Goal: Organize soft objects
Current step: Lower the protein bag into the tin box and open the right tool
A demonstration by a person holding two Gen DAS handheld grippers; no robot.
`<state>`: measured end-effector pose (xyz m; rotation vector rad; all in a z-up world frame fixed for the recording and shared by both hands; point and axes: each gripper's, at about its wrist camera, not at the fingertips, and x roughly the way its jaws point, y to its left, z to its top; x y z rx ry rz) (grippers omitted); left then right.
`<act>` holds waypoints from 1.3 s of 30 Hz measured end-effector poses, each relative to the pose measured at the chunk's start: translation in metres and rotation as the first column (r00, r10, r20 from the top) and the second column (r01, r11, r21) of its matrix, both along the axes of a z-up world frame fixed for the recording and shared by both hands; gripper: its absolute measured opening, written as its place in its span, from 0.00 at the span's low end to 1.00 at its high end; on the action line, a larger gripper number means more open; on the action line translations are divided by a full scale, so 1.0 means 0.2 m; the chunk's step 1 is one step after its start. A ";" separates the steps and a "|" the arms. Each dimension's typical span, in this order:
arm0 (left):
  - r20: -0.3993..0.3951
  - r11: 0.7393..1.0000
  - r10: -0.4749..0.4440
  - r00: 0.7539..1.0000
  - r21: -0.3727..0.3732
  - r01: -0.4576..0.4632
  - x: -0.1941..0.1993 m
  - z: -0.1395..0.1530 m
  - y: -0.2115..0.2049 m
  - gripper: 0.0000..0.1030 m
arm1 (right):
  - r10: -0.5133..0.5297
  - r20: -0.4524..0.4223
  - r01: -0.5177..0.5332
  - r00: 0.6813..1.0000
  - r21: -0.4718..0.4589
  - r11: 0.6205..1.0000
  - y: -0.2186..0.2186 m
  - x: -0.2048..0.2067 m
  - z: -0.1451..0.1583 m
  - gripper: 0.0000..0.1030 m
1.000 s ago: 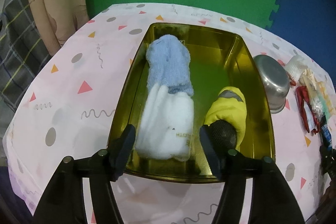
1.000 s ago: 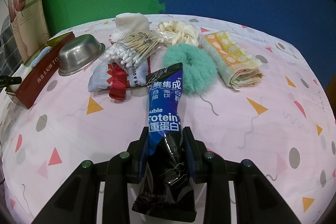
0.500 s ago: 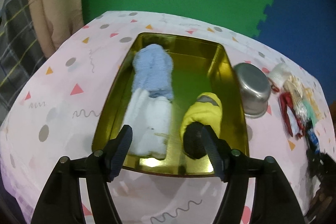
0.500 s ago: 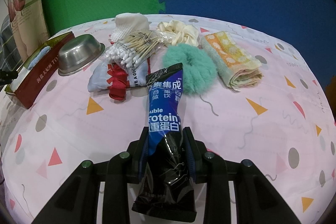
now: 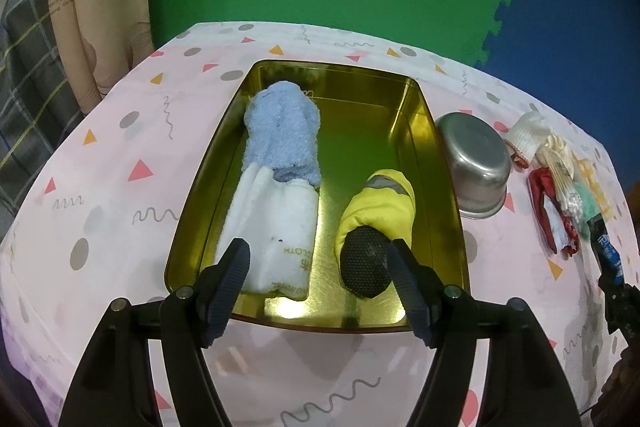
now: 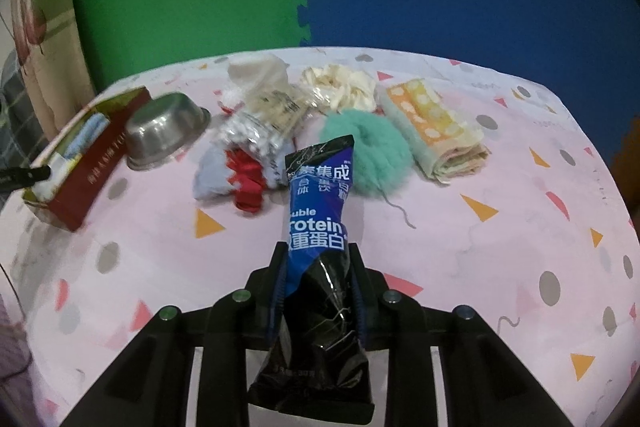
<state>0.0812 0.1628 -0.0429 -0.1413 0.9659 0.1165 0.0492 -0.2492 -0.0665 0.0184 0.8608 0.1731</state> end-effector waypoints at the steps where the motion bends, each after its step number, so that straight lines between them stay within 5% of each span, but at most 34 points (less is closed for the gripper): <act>1: 0.001 1.000 0.001 1.000 -0.002 -0.001 0.00 0.00 0.00 0.66 | 0.006 0.002 -0.006 1.000 0.006 1.000 0.01 0.00 0.01 0.27; 12: 0.002 0.999 0.048 0.999 -0.014 -0.048 -0.01 0.00 0.05 0.69 | 0.111 0.051 -0.113 0.993 0.038 0.993 0.28 0.01 0.17 0.27; 21: 0.033 0.991 0.124 0.992 0.036 -0.126 -0.03 0.03 0.11 0.77 | 0.275 0.060 -0.280 0.960 0.112 0.953 0.73 0.13 0.25 0.27; 31: 0.049 0.967 0.254 0.966 -0.015 -0.254 -0.05 0.05 0.26 0.83 | 0.414 0.045 -0.416 0.909 0.153 0.896 1.22 0.27 0.26 0.27; 39: 0.044 0.946 0.322 0.946 -0.054 -0.319 -0.07 0.05 0.34 0.84 | 0.433 0.001 -0.429 0.902 0.139 0.893 1.44 0.43 0.19 0.27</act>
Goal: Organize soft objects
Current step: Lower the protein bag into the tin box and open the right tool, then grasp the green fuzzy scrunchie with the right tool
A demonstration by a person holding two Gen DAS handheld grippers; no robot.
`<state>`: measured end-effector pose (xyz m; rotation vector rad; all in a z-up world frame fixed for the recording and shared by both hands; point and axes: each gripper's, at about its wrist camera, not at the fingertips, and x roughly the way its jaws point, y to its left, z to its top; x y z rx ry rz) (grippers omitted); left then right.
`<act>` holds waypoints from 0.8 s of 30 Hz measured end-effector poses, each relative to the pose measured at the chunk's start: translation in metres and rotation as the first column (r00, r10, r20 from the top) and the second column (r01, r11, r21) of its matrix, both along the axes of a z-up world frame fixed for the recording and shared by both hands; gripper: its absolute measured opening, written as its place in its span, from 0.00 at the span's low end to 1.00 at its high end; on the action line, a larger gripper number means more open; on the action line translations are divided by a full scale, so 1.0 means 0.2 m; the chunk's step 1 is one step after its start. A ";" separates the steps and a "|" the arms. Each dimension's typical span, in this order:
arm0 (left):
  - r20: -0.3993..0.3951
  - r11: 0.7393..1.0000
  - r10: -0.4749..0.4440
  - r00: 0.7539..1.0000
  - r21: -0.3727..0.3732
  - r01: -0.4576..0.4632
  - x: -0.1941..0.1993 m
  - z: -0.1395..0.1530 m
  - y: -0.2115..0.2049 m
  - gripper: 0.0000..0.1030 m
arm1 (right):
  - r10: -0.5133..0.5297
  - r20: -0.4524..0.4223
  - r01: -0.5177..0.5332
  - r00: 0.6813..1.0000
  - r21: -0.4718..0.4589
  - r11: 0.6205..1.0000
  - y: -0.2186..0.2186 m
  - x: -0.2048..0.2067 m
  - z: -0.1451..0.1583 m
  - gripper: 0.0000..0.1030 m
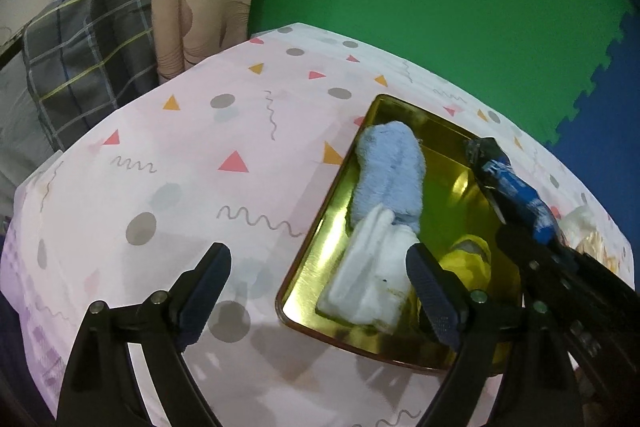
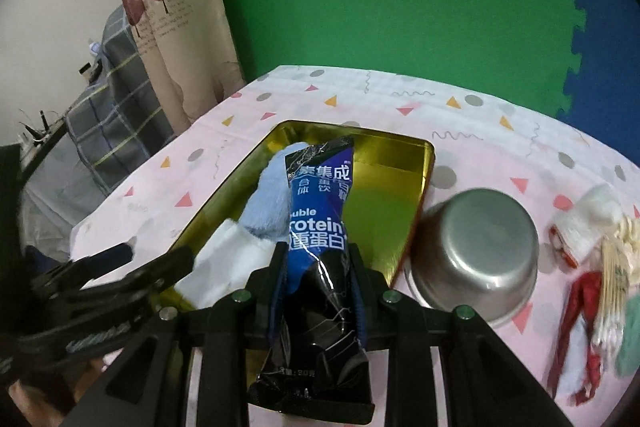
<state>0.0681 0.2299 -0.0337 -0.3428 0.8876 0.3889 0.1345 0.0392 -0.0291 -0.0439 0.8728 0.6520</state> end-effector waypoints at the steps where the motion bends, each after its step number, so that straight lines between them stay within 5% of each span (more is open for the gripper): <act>1: -0.001 1.000 0.003 1.000 -0.004 -0.003 0.00 0.00 0.01 0.84 | 0.003 -0.001 -0.003 1.000 -0.007 1.000 0.02 0.02 -0.01 0.27; 10: -0.009 1.000 0.001 1.000 -0.021 -0.002 0.00 -0.01 0.02 0.85 | -0.011 -0.065 0.010 0.998 -0.009 1.000 0.07 0.17 -0.13 0.29; 13: -0.010 1.000 -0.009 1.000 -0.020 0.008 0.01 -0.01 0.02 0.85 | -0.020 -0.065 0.022 0.998 0.021 1.000 0.05 0.17 -0.14 0.40; 17: -0.011 1.000 -0.012 1.000 -0.017 0.012 0.01 -0.02 0.01 0.84 | -0.034 -0.028 0.036 0.999 0.057 0.998 -0.03 0.13 -0.09 0.48; 24: -0.014 0.999 -0.033 0.999 0.008 0.033 0.02 -0.01 -0.03 0.85 | -0.074 0.051 0.071 0.996 0.073 0.995 -0.31 0.00 0.05 0.49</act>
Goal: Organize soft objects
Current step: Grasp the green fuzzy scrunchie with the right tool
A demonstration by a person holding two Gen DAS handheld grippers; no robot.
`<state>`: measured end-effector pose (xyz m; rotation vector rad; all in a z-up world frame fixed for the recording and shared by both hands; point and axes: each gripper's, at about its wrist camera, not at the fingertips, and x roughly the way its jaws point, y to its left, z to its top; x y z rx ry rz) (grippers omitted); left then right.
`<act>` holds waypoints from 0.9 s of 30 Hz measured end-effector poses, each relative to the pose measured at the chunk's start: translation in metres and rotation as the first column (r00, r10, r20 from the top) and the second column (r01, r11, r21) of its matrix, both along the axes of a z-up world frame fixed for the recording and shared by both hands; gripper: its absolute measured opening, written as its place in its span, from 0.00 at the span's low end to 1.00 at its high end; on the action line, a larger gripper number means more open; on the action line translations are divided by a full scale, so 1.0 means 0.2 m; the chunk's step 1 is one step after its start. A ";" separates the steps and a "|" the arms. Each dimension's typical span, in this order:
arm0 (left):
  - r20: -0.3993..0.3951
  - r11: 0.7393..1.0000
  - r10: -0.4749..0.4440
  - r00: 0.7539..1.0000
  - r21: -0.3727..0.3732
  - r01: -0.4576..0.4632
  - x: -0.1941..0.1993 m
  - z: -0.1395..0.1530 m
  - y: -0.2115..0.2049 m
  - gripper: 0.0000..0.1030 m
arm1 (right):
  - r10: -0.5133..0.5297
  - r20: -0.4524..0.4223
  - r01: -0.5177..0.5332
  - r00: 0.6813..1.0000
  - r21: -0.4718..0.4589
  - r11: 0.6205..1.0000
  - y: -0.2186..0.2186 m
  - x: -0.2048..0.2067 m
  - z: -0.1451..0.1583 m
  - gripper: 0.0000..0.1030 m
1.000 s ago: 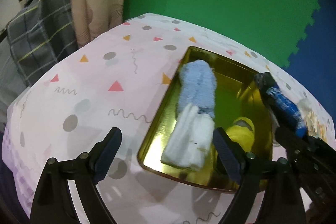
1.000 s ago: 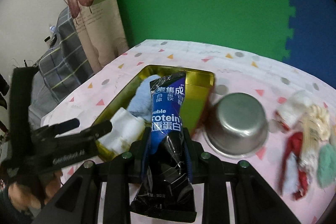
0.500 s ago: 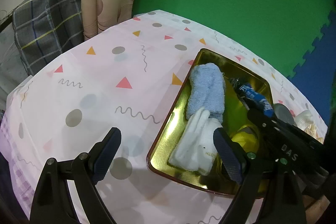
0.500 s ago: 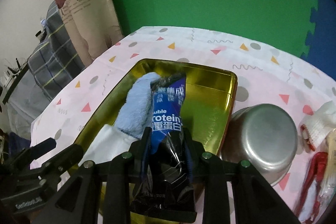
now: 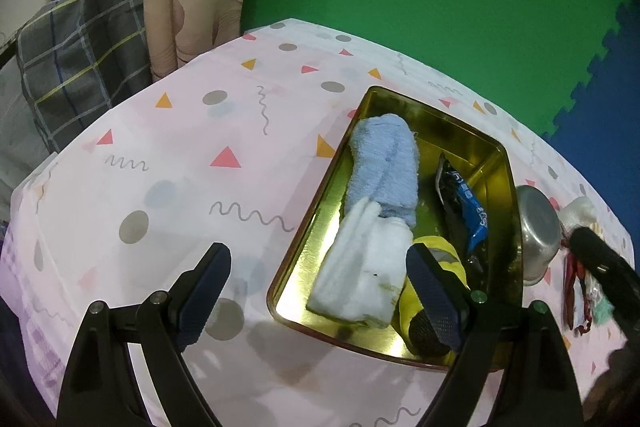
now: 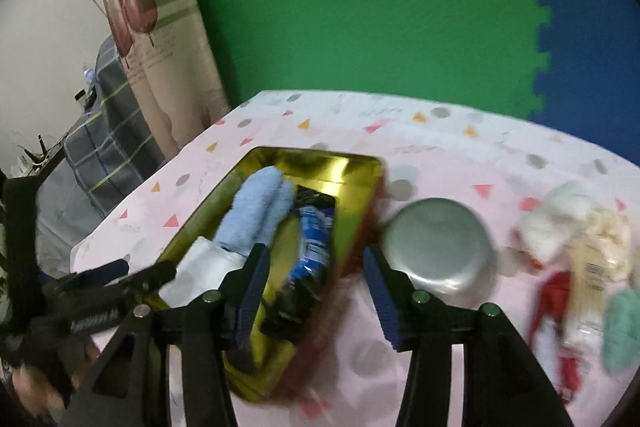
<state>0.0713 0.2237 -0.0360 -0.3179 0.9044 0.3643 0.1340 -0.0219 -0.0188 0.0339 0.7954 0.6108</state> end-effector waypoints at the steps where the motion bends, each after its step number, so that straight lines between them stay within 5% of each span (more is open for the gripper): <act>1: -0.001 1.000 -0.004 1.000 0.005 0.004 0.00 0.00 -0.01 0.85 | -0.022 0.015 0.022 1.000 -0.006 1.000 -0.08 -0.02 0.01 0.49; 8: 0.001 0.998 -0.048 0.999 0.036 0.048 0.01 0.02 -0.08 0.85 | -0.208 0.052 0.212 0.977 -0.090 0.973 -0.61 -0.02 -0.01 0.49; 13: 0.003 0.990 -0.129 0.992 0.064 0.128 0.02 0.04 -0.18 0.85 | -0.325 0.062 0.330 0.944 -0.226 0.917 -0.93 0.03 -0.15 0.49; 27: -0.035 0.935 -0.342 0.939 0.086 0.343 0.06 0.06 -0.58 0.85 | -0.387 0.026 0.378 0.922 -0.284 0.881 -1.19 0.21 -0.41 0.57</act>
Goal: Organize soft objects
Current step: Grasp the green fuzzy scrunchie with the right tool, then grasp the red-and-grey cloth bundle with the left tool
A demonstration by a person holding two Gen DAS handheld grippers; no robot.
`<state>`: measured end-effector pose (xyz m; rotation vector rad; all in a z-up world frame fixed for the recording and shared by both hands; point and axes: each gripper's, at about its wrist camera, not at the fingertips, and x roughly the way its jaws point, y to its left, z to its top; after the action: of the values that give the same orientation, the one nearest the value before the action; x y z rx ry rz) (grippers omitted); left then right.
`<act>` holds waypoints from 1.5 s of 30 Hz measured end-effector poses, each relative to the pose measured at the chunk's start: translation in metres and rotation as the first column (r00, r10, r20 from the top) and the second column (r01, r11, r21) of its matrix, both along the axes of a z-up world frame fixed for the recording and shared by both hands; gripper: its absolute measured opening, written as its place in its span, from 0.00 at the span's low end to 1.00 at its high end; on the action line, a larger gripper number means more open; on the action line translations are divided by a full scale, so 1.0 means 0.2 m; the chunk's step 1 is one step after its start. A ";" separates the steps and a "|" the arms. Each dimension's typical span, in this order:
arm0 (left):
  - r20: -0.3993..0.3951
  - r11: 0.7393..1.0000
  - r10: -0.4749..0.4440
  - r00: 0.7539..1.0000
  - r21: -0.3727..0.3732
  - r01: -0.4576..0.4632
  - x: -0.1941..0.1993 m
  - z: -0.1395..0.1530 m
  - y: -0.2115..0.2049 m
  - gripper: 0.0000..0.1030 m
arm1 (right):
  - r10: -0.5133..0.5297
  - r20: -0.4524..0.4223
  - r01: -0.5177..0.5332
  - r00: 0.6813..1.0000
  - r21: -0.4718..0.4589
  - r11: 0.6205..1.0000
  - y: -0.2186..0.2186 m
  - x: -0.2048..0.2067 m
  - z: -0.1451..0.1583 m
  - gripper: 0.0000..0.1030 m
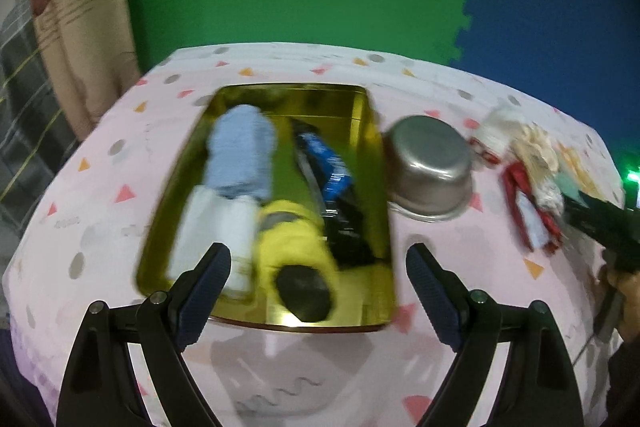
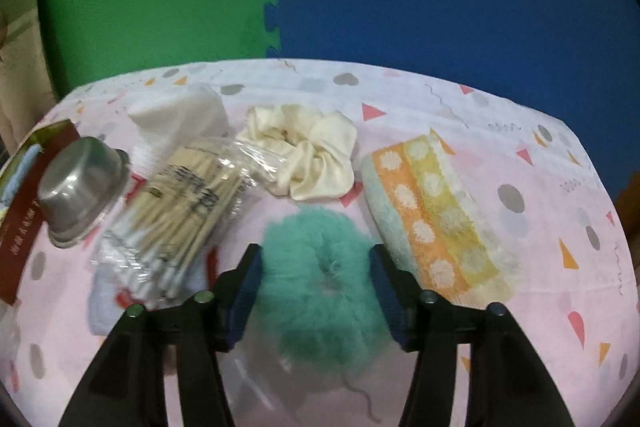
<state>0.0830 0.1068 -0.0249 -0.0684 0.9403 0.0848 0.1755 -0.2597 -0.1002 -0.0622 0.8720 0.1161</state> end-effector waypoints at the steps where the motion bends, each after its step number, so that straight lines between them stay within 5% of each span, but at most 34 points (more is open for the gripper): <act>1: -0.006 1.000 -0.013 1.000 -0.006 0.013 0.01 0.00 -0.03 0.85 | -0.001 -0.023 0.001 1.000 -0.007 1.000 0.00 0.02 -0.02 0.58; 5: -0.023 0.997 -0.078 0.997 -0.016 0.078 0.05 -0.03 -0.21 0.85 | -0.004 -0.030 0.004 1.000 0.012 1.000 -0.02 0.02 -0.03 0.54; 10: -0.035 0.984 -0.180 0.983 -0.002 0.180 0.09 -0.08 -0.45 0.85 | 0.006 -0.020 -0.006 1.000 0.004 1.000 -0.03 -0.05 -0.02 0.32; 19: -0.060 0.943 -0.327 0.943 -0.091 0.321 0.16 -0.15 -0.76 0.85 | 0.021 -0.026 -0.020 0.999 0.044 0.999 -0.08 -0.25 -0.02 0.30; 26: -0.083 0.923 -0.380 0.921 -0.092 0.373 0.26 -0.23 -0.98 0.85 | 0.012 -0.028 -0.009 1.000 0.086 0.996 -0.11 -0.27 -0.02 0.31; 36: -0.116 0.944 -0.325 0.938 -0.093 0.316 0.41 -0.34 -1.04 0.83 | 0.017 -0.029 -0.014 0.999 0.091 0.996 -0.11 -0.27 -0.03 0.33; 41: -0.095 0.935 -0.355 0.930 -0.048 0.352 0.38 -0.34 -1.02 0.35 | 0.018 -0.031 -0.015 0.999 0.114 0.993 -0.12 -0.26 -0.03 0.33; 45: -0.108 0.926 -0.376 0.920 -0.086 0.368 0.35 -0.32 -0.98 0.16 | 0.019 -0.031 -0.015 0.999 0.114 0.993 -0.12 -0.26 -0.03 0.33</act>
<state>0.1538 -0.0897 -0.0897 0.0586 1.0648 -0.2977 0.1230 -0.2845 -0.1057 0.0392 0.8953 0.1833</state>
